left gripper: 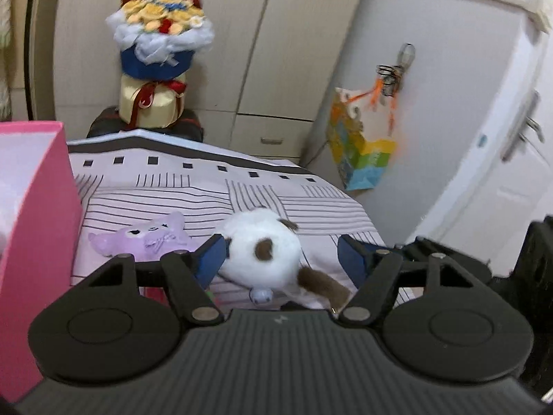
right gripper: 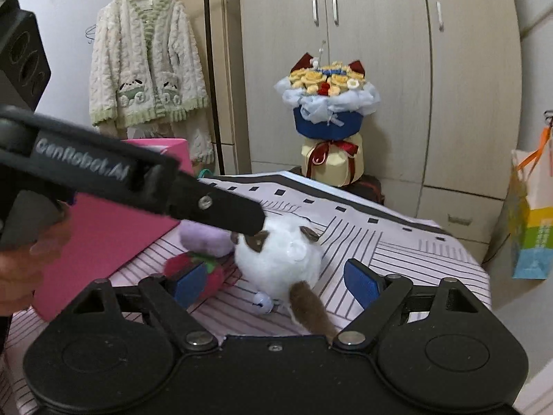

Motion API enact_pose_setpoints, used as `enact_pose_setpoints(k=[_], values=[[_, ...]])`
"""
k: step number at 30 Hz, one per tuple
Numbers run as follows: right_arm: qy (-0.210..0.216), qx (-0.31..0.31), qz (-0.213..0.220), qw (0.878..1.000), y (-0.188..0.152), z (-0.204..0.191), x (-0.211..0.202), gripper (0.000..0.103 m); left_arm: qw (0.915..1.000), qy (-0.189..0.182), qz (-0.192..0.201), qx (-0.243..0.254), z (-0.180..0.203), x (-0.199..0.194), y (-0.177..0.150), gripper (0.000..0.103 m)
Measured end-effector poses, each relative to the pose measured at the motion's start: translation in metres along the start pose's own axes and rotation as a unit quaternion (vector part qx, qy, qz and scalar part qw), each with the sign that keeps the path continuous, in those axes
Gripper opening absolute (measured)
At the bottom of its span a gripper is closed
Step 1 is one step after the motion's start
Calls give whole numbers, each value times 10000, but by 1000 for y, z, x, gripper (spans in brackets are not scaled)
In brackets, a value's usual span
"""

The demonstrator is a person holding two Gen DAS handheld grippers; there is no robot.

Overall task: Organize soft objects
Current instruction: 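Grasp the white-and-brown plush toy with the left tool and lift it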

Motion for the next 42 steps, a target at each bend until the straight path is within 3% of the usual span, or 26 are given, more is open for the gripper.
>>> enact_pose_setpoints(k=[5, 11, 14, 16, 19, 26, 37, 42], values=[[278, 225, -5, 9994, -3, 8, 30, 89, 9996, 265, -22, 70, -5, 28, 0, 71], [518, 523, -351, 9967, -13, 9, 51, 88, 9990, 444, -15, -18, -14, 41, -3, 71], [601, 450, -471, 9961, -17, 1, 56, 67, 9989, 455, -92, 13, -14, 43, -7, 65], [382, 294, -509, 9975, -19, -1, 56, 58, 9985, 526, -122, 91, -14, 45, -9, 63], [216, 184, -502, 9983, -19, -5, 50, 55, 9986, 493, -152, 123, -10, 41, -12, 63], [-90, 260, -347, 9990, -15, -15, 18, 55, 9996, 259, -77, 78, 3, 17, -18, 63], [-494, 552, -130, 9972, -22, -41, -38, 57, 9990, -61, -38, 436, 32, -31, -45, 63], [-829, 278, 29, 9962, -25, -63, -61, 57, 9981, -181, 52, 579, 37, -56, -60, 64]])
Point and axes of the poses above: each gripper's, at about its wrist camera, not at the fingertips, and x roughly the way its jaws point, z to its right, y to its top, the point moved 10 cm from there along x, roughly the way its jaws point, and after that the axes turned 9 degrees about -x, right-handed, at the moved point
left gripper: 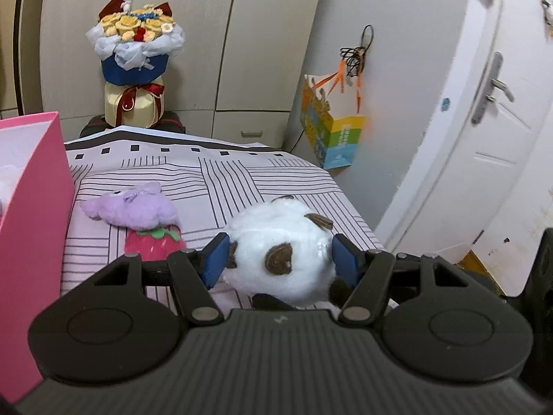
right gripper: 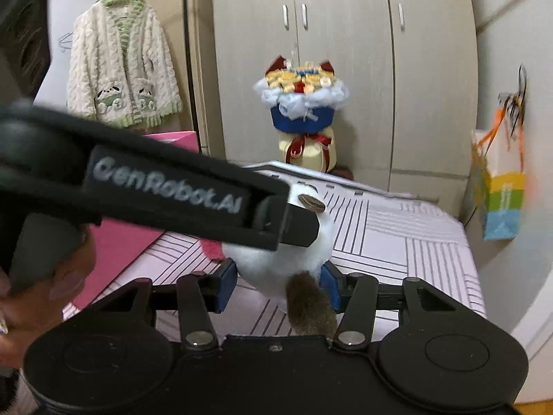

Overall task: Organize soft objects
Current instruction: 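Grasp the white-and-brown plush toy with the left tool and lift it, then carry the plush toy into the pink box and open the left tool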

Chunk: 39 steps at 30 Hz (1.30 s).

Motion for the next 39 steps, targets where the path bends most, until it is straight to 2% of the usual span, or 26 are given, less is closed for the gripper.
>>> enact_pose_setpoints(k=[3, 8, 11, 17, 23, 29, 34, 39], values=[[-51, 16, 147, 9999, -6, -12, -10, 57, 9999, 16, 77, 94, 1, -14, -10, 64], [-165, 104, 148, 9997, -15, -31, -20, 57, 9996, 74, 82, 242, -1, -32, -30, 64], [-12, 327, 151, 9994, -17, -41, -28, 57, 9990, 193, 106, 394, -4, -45, -37, 64], [-4, 315, 137, 9994, -18, -65, -46, 56, 9986, 113, 117, 502, -11, -74, -44, 64], [144, 492, 200, 9985, -8, -88, -63, 55, 9984, 135, 319, 440, -22, -108, -46, 64], [114, 190, 227, 9995, 4, -117, -81, 55, 9981, 128, 504, 335, -28, -143, -48, 64], [205, 267, 78, 9994, 13, -135, -96, 54, 9975, 138, 598, 354, -29, -170, -53, 64], [248, 154, 113, 9995, 24, -151, -108, 54, 9967, 145, 748, 296, -33, -194, -50, 64]])
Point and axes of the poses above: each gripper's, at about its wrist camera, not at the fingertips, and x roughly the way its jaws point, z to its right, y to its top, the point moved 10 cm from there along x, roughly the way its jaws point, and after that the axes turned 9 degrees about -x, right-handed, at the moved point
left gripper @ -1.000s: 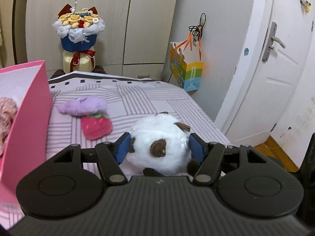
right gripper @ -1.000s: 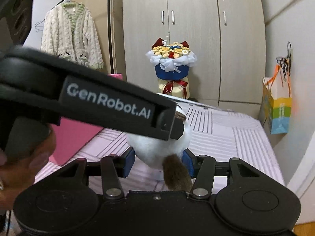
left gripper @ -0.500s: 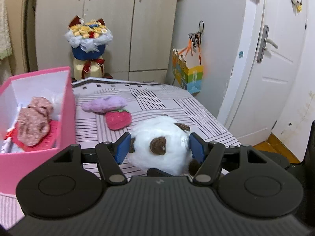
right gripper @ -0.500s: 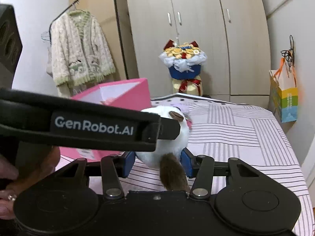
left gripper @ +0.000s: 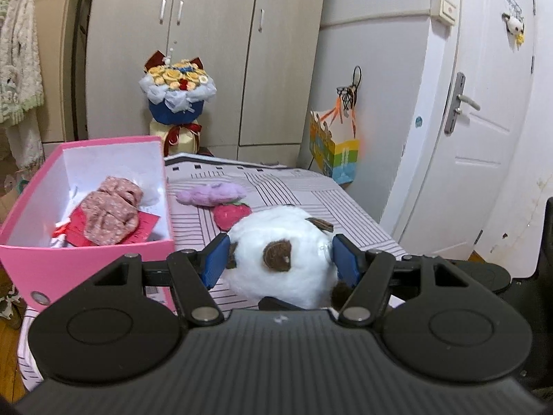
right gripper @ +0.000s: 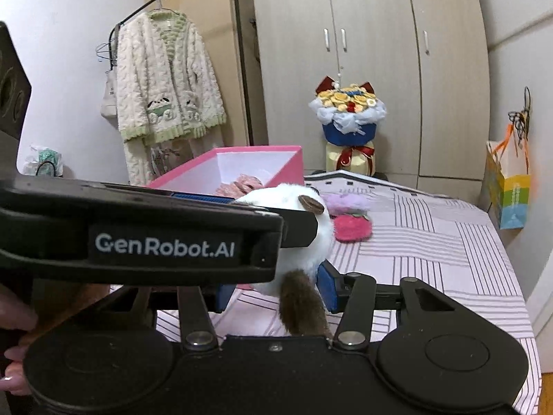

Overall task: Organize soft objects
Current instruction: 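Carry the plush toy into the pink box and open the left tool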

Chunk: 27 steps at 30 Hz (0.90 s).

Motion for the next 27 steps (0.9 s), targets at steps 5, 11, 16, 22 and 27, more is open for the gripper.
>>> enact_pose_setpoints(k=[5, 11, 16, 22, 27], values=[[163, -78, 161, 9997, 23, -13, 1, 55, 9995, 5, 304, -27, -15, -19, 20, 64], [810, -211, 616, 9946, 66, -30, 12, 55, 9960, 172, 871, -73, -45, -42, 58, 64], [1051, -369, 762, 9909, 96, -42, 38, 55, 9941, 210, 1005, -345, -80, -37, 88, 65], [1301, -432, 682, 9882, 118, -47, 94, 55, 9916, 601, 1045, -476, -125, -8, 110, 64], [1950, 191, 649, 9785, 132, -41, 135, 55, 9857, 882, 1137, -875, -164, 13, 123, 64]])
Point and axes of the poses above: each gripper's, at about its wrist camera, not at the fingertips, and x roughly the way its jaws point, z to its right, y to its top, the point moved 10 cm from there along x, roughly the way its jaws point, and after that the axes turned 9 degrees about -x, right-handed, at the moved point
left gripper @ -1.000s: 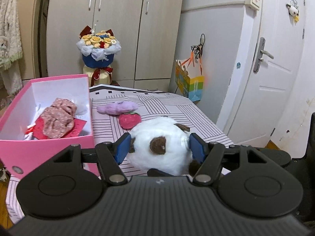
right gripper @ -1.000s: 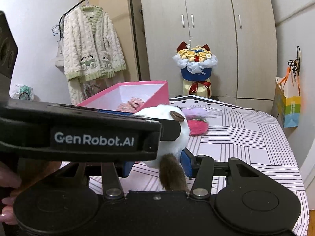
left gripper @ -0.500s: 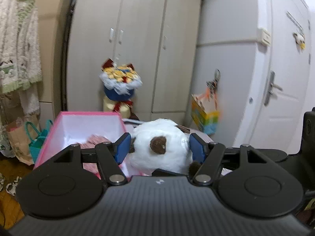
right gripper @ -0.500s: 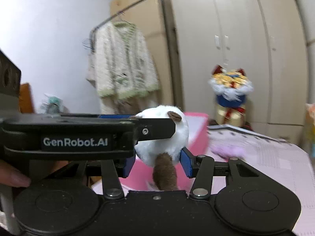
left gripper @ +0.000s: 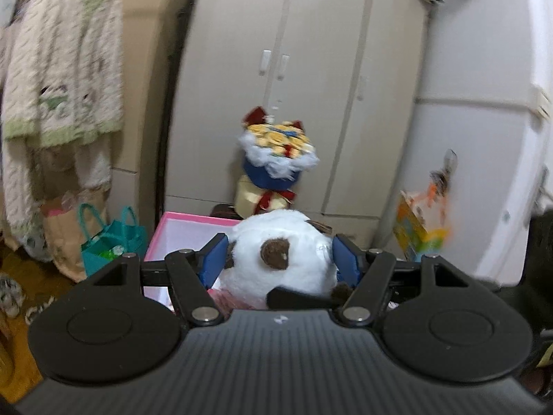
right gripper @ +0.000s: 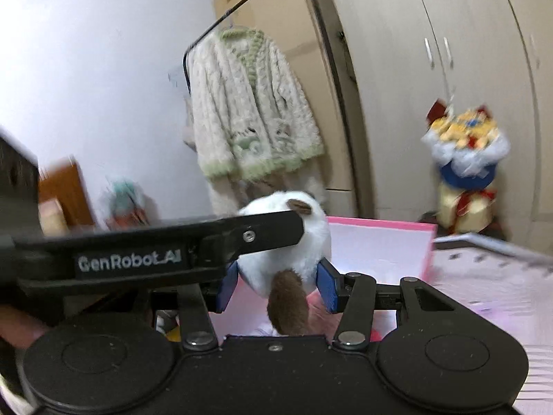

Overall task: Organize soft objects
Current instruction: 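Carry the plush toy into the pink box and open the left tool, then move the right tool to the pink strawberry plush and grasp it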

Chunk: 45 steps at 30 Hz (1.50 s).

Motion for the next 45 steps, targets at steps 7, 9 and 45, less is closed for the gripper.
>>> enact_pose_setpoints(k=[7, 9, 45], values=[[262, 135, -334, 9990, -1, 20, 40, 55, 9982, 25, -412, -426, -31, 38, 9, 64], [289, 23, -493, 9984, -5, 23, 49, 55, 9977, 119, -490, -450, -36, 45, 5, 64], [-1114, 439, -494, 9916, -24, 104, -111, 70, 9988, -151, -237, 405, 36, -20, -44, 71]])
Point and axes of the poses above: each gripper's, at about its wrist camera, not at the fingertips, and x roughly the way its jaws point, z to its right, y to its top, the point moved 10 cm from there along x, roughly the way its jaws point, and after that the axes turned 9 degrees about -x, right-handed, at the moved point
